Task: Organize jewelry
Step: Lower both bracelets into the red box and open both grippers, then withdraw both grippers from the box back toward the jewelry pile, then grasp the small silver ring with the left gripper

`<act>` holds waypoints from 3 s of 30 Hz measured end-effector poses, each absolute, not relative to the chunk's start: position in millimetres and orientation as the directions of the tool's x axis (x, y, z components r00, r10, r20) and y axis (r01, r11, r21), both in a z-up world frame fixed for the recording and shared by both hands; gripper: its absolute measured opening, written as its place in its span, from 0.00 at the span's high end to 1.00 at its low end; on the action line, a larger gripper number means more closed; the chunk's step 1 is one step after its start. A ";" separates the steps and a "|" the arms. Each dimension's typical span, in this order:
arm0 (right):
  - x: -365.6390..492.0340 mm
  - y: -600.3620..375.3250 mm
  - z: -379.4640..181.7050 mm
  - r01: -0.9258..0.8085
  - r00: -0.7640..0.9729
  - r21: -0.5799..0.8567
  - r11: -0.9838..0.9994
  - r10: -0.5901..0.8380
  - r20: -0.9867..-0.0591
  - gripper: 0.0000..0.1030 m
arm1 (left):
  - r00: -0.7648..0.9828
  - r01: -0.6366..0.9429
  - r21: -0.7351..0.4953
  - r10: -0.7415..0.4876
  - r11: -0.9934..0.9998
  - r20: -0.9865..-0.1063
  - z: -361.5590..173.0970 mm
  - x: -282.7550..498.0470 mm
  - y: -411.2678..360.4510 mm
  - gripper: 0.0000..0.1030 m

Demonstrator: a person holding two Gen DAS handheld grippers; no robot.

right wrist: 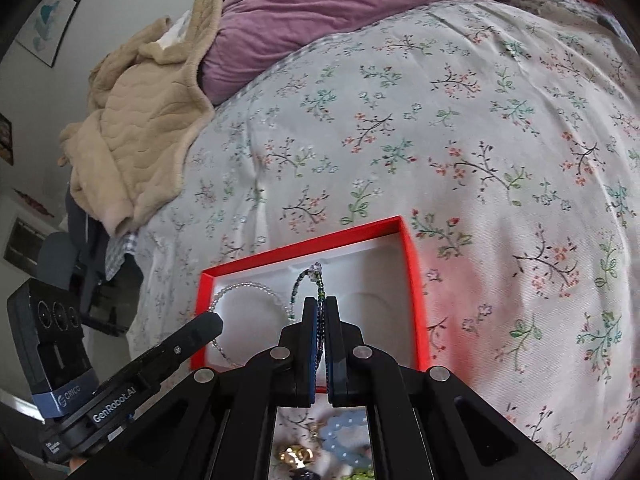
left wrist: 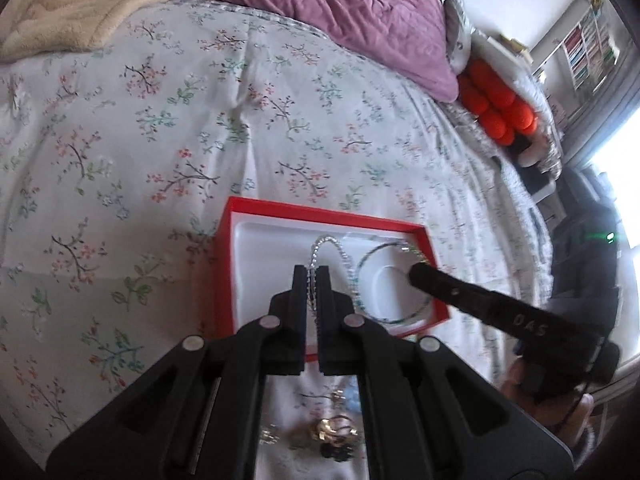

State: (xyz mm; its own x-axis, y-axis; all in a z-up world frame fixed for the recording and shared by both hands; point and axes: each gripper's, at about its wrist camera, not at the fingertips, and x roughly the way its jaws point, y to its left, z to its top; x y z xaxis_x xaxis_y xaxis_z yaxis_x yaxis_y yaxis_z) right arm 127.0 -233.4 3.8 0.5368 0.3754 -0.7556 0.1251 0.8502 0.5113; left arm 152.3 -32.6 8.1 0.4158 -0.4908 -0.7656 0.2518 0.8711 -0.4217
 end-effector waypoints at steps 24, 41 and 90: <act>86.6 -237.1 45.5 0.073 0.598 0.322 0.944 0.217 -0.771 0.31 | 0.530 0.288 -0.159 -0.296 0.944 -0.795 38.9 105.1 -25.8 0.21; 17.3 -217.1 34.5 0.019 0.576 0.090 0.996 0.063 -0.815 0.16 | 0.440 0.218 -0.103 -0.192 0.970 -0.877 5.6 42.3 -2.0 0.14; 42.2 -235.2 -34.0 0.111 0.365 0.312 0.944 0.253 -0.896 0.33 | 0.346 0.490 -0.170 -0.370 0.855 -0.862 -43.0 58.7 -26.9 0.79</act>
State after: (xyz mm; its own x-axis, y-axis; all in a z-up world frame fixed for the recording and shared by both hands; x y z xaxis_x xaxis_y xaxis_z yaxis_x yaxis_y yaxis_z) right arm 42.2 -235.2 -34.0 0.3645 0.2532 -0.8961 0.1111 0.9436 0.3118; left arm 58.7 -26.9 -43.0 0.3456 -0.3700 -0.8624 0.4900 0.8549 -0.1704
